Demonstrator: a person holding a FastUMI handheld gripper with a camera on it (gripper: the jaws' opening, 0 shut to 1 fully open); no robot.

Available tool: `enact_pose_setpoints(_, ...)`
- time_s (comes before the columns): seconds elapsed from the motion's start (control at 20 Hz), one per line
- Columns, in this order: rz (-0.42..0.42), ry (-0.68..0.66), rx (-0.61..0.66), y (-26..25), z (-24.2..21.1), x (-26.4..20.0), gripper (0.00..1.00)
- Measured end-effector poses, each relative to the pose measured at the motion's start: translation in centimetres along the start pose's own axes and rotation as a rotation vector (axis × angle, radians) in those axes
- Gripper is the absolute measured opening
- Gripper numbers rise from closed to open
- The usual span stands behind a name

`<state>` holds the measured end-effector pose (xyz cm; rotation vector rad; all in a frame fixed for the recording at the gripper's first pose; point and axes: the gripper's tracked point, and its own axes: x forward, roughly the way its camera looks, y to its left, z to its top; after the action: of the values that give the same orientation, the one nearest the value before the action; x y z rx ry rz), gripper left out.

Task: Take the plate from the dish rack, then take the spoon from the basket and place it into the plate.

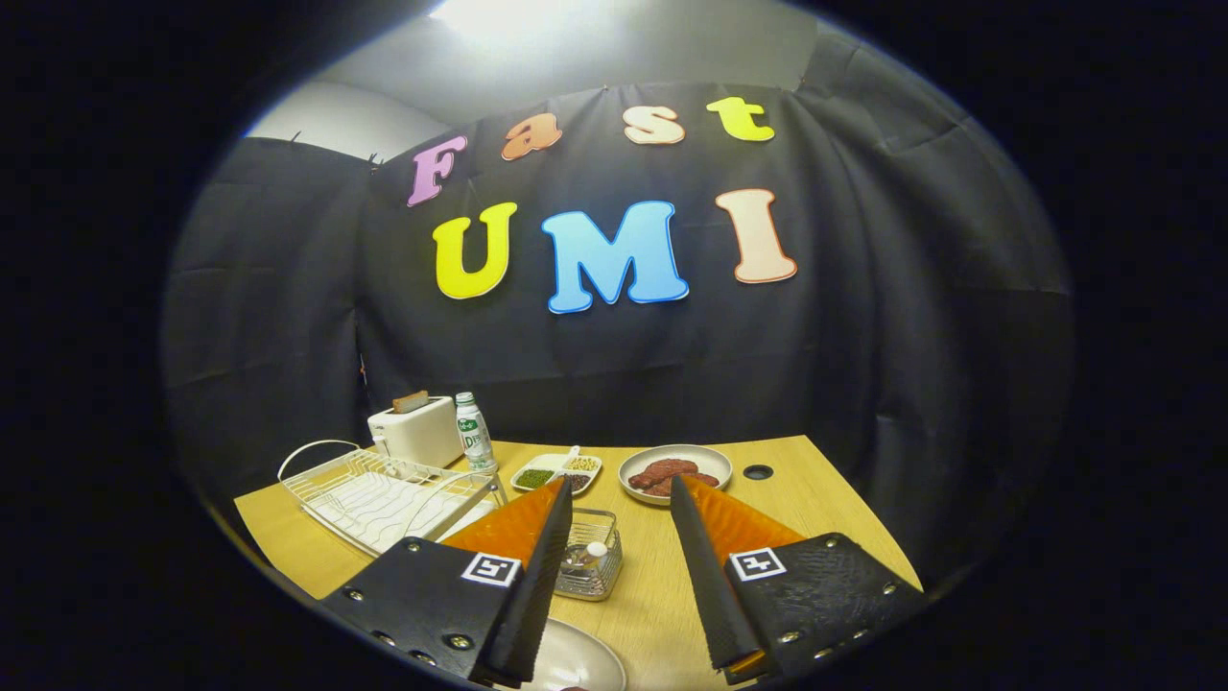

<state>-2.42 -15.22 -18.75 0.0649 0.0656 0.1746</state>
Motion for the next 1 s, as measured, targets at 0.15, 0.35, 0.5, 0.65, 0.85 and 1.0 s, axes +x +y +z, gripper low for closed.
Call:
enact_pose_setpoints(0.15,-0.013,-0.019,-0.002,0.3,-2.0,2.5,0.65)
enact_pose_setpoints(0.35,-0.033,-0.008,0.027,0.5,-5.3,5.9,0.65)
enact_pose_setpoints(0.5,-0.056,0.009,0.014,0.5,-6.8,7.9,0.61)
enact_pose_setpoints(0.65,-0.033,0.016,0.009,1.2,-7.2,8.8,0.41)
enact_pose_setpoints(0.85,0.023,0.023,-0.008,2.9,-6.3,8.5,0.15)
enact_pose_setpoints(1.0,0.029,0.033,-0.030,3.8,-4.3,7.4,0.10)
